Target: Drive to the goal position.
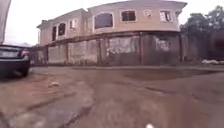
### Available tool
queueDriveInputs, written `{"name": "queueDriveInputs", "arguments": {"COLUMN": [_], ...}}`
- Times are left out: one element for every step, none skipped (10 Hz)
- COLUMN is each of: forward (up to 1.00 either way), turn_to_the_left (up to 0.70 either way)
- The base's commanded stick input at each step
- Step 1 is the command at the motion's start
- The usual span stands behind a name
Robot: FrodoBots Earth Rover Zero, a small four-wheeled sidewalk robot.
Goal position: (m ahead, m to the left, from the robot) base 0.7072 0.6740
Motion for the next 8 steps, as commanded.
{"name": "queueDriveInputs", "arguments": {"forward": [1.00, 1.00, 1.00, 1.00, 1.00, 1.00, 1.00, 1.00], "turn_to_the_left": [-0.27, -0.27, -0.27, -0.27, -0.27, -0.27, -0.27, -0.27]}}
